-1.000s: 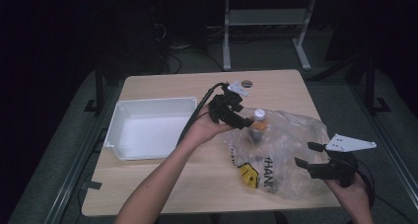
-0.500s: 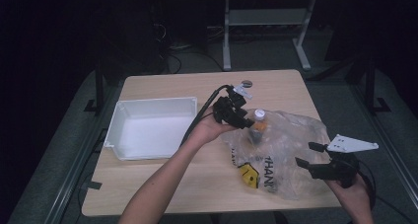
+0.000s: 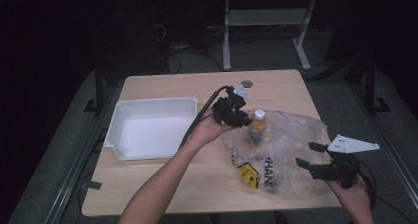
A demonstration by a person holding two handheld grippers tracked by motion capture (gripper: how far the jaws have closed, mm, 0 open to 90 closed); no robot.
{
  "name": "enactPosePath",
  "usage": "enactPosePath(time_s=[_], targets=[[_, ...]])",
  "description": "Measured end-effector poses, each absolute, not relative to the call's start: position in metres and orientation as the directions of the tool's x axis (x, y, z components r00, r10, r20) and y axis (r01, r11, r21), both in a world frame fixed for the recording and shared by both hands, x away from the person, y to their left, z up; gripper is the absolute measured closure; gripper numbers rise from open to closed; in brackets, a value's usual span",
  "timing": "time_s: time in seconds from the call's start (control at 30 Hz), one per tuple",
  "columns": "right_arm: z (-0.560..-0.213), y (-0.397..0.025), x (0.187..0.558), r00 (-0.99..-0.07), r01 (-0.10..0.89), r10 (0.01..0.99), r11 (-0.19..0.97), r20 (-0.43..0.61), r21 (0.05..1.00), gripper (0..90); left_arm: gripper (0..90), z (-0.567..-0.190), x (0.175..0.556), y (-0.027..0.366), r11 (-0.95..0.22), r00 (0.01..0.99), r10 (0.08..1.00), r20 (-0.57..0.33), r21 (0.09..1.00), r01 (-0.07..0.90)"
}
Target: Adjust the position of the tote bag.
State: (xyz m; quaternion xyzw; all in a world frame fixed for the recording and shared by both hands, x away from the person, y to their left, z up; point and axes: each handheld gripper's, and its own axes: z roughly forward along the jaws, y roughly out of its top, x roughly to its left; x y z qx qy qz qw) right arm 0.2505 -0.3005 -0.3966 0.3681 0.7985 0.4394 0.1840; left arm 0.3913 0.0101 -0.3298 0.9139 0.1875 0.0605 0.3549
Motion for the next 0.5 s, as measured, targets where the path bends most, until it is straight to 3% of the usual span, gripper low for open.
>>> enactPosePath(time_s=[0.27,0.5], targets=[[-0.396,-0.300,0.249,-0.663,0.421,0.748,0.345,0.025,0.839,25.9,85.8,-0.331,0.393,0.021,-0.667,0.903,0.429,-0.016,0.668,0.329],[-0.397,-0.299,0.249,-0.662,0.427,0.749,0.346,0.028,0.836,25.9,86.9,-0.338,0.401,0.037,-0.625,0.871,0.484,-0.083,0.664,0.411]])
